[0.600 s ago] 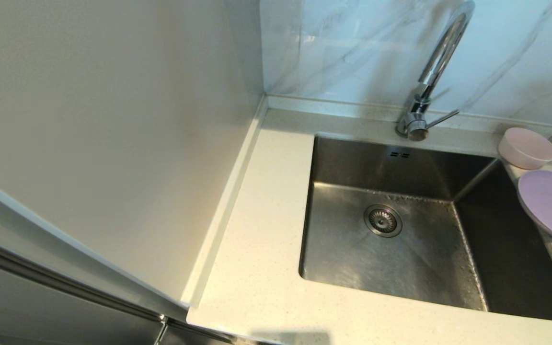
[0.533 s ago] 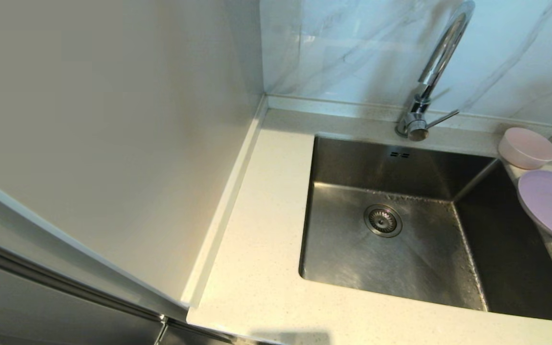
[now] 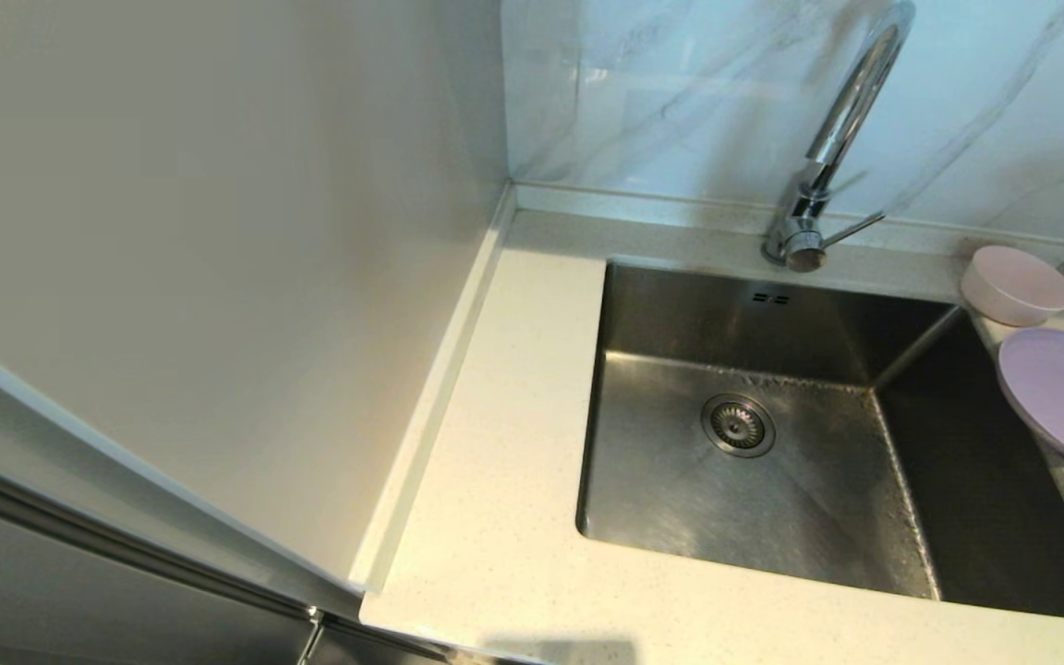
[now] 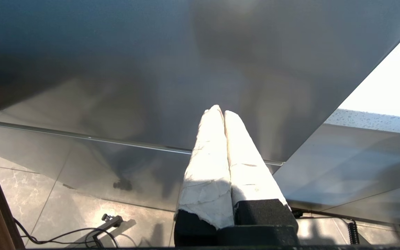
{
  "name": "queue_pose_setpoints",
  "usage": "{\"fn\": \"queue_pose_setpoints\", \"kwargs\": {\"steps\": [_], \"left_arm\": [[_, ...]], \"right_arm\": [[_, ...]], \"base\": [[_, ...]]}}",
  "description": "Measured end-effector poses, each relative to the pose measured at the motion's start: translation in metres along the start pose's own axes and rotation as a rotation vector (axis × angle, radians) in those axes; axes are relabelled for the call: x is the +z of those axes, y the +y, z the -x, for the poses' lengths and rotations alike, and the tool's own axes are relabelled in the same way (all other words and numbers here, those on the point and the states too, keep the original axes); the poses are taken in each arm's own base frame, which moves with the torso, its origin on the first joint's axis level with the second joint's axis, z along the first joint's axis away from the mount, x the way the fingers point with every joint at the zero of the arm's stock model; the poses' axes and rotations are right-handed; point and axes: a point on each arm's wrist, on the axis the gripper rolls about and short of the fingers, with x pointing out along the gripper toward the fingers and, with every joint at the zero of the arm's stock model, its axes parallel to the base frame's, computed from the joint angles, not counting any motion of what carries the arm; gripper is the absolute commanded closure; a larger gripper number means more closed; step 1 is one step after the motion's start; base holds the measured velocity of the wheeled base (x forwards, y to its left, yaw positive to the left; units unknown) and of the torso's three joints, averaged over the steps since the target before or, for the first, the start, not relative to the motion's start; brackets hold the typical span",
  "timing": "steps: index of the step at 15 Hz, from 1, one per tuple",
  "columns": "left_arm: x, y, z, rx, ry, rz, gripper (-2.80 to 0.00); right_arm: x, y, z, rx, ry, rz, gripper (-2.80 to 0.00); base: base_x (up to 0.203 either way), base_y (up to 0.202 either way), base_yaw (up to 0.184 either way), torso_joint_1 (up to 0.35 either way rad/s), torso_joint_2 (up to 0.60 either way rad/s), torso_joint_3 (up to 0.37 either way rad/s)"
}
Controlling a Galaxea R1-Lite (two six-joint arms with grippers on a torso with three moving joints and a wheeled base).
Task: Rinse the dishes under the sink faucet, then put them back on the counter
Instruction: Put a bowl into the sink
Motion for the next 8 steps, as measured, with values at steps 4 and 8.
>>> {"fn": "queue_pose_setpoints", "kwargs": {"steps": [4, 8], "left_arm": [[0.0000, 0.0000, 0.0000, 0.000, 0.000, 0.000, 0.00], [0.0000, 0.0000, 0.0000, 0.000, 0.000, 0.000, 0.00]], "right_arm": [[0.0000, -0.0001, 0.0000, -0.004, 0.000, -0.016, 0.00], [-0.0002, -0.0002, 0.0000, -0.008, 0.002, -0.020, 0.00]], "base": [[0.000, 0.000, 0.000, 0.000, 0.00, 0.000], [0.000, 0.000, 0.000, 0.000, 0.00, 0.000]]}}
